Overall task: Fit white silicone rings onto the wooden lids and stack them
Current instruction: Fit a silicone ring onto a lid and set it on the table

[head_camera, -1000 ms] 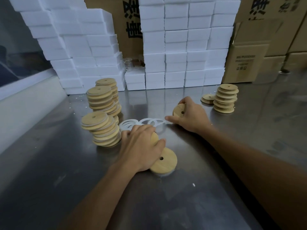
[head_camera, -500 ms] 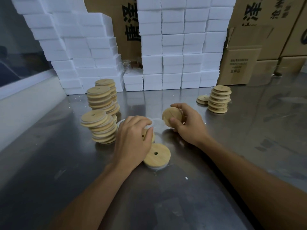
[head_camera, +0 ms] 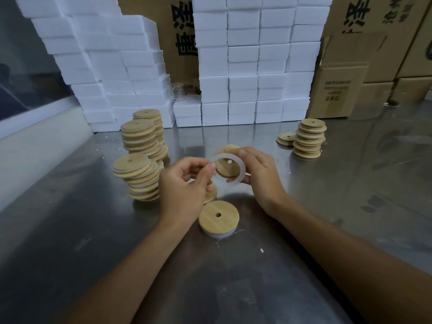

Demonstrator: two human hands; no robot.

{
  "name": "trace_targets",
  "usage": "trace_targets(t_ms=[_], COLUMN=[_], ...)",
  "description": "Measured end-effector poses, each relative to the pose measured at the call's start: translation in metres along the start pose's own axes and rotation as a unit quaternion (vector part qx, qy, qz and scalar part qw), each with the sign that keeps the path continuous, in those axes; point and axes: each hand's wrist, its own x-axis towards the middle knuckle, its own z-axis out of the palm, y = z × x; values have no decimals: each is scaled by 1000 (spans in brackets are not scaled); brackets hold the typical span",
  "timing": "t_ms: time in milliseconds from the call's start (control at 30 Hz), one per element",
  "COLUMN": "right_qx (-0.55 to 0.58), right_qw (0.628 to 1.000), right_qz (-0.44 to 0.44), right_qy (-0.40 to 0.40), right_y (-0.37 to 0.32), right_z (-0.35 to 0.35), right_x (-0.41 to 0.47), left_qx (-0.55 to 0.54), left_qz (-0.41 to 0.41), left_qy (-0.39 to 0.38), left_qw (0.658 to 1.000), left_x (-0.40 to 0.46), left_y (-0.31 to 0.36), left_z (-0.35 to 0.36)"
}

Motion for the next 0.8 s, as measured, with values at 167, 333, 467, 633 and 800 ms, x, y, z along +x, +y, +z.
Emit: trace_targets(t_ms=[167, 333, 467, 633, 800], right_qx=[10, -73, -53, -40, -39], right_qw=[998, 996, 998, 999, 998], right_qz=[10, -41, -38, -31, -34], right_qy=[-59, -21, -22, -20, -18], right_y=[-1, 6, 8, 8, 8], right_z=[6, 11, 12, 14, 14], right_x=[-4, -3, -3, -3, -3], left_qx=[-18, 8, 10, 28, 12], left_qz=[-44, -64, -93, -113, -138], left_qy=[18, 24, 13, 34, 46], left_qw=[999, 998, 996, 993, 989], left_x=[0, 0, -1, 2, 4], left_y=[-1, -7, -8, -12, -14], left_z=[0, -1, -1, -2, -3])
